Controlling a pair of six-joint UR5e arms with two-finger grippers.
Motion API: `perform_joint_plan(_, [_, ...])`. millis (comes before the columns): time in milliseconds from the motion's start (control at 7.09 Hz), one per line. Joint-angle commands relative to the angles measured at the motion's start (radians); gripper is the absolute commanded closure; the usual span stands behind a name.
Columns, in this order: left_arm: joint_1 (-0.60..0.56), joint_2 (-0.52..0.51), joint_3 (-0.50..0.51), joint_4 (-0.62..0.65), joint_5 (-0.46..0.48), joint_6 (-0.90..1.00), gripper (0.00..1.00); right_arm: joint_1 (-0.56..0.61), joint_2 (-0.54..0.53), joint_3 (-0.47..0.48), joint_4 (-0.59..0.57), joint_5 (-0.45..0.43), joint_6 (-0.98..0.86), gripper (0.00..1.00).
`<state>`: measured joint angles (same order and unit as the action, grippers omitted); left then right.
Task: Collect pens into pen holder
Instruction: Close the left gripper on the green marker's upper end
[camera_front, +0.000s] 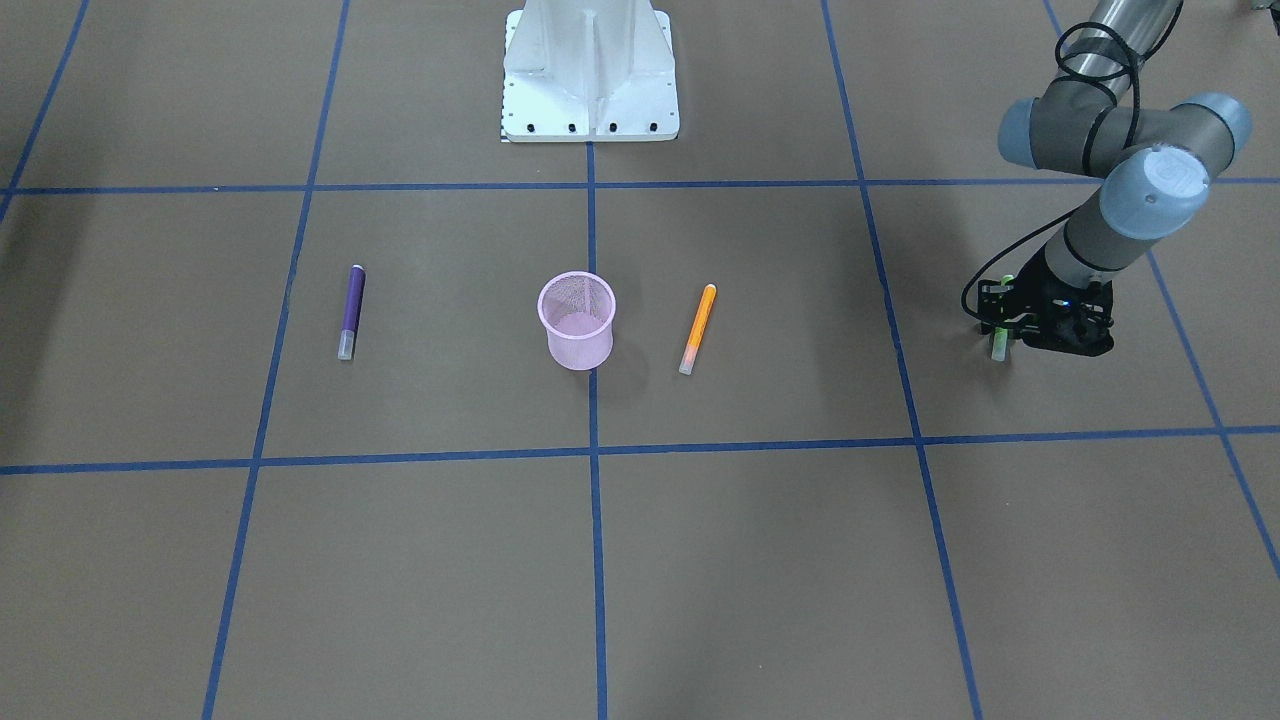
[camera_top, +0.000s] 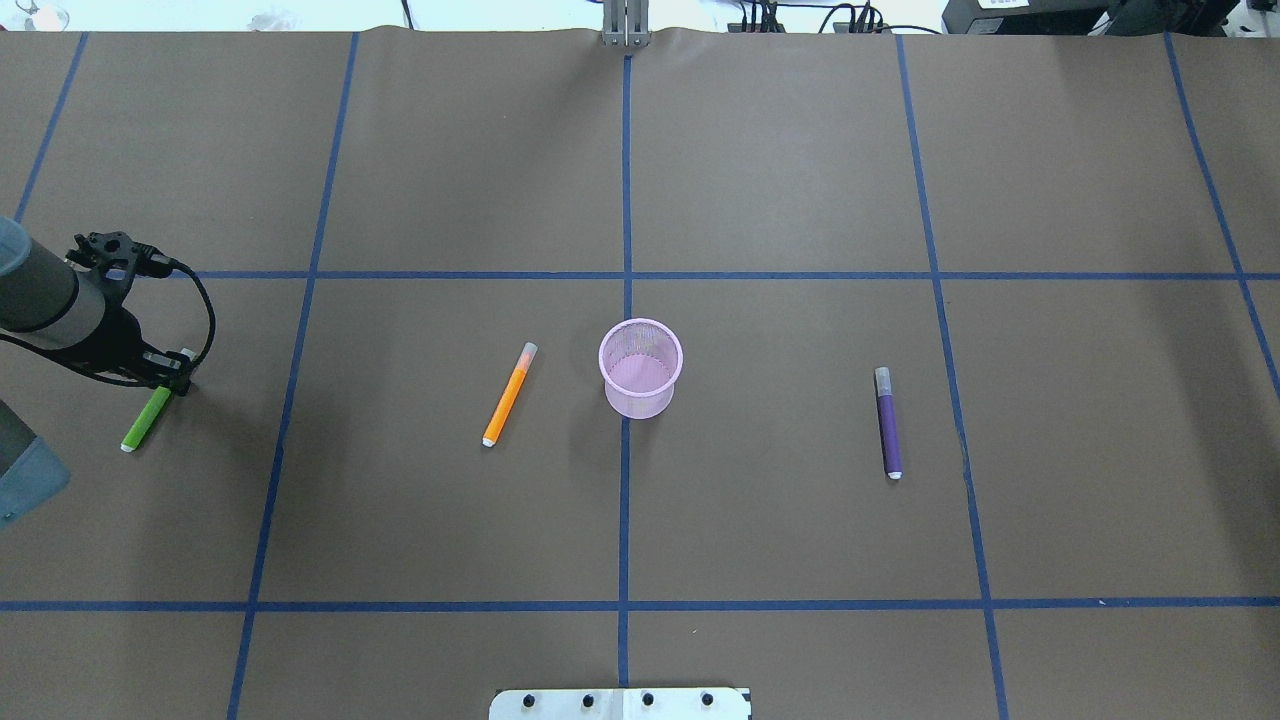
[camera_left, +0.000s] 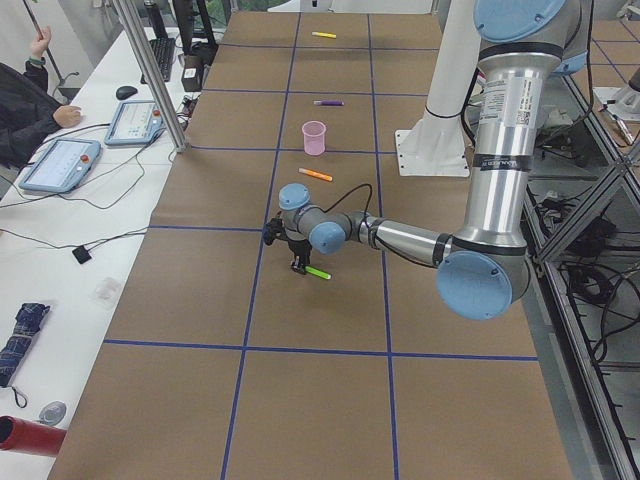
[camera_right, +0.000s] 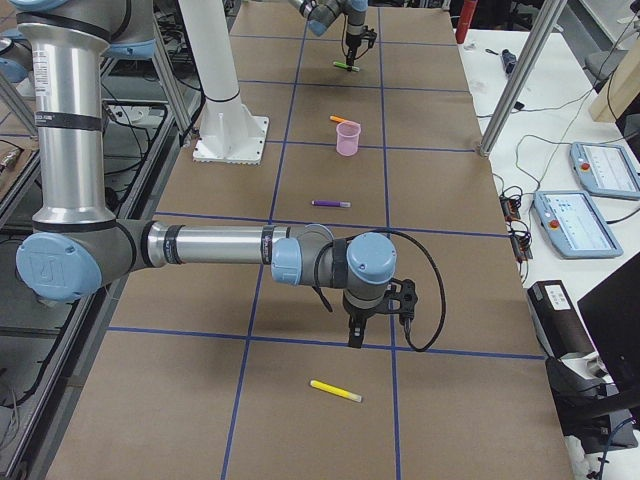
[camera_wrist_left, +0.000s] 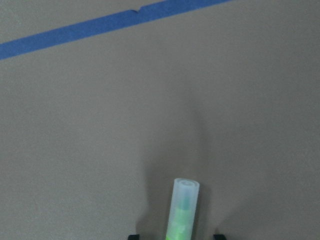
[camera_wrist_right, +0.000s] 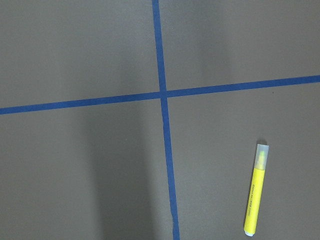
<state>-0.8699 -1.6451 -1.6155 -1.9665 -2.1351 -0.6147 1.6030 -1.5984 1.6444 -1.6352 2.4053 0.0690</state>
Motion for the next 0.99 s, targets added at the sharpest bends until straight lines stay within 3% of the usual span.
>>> perform_joint_plan(0, [-0.003, 0.004, -0.009, 0.0, -0.006, -0.002, 1.0, 0.0, 0.0, 0.0, 0.0, 0.0, 0.0, 0.0])
perform_joint_plan(564, [-0.03, -0.001, -0.121, 0.006, -0.002, -0.014, 1.0, 0.0, 0.015, 0.002, 0.0, -0.001, -0.008, 0.0])
perform_joint_plan(847, [-0.089, -0.085, -0.124, 0.008, 0.0, -0.025, 1.0, 0.0, -0.011, -0.023, 0.002, -0.002, -0.018, 0.0])
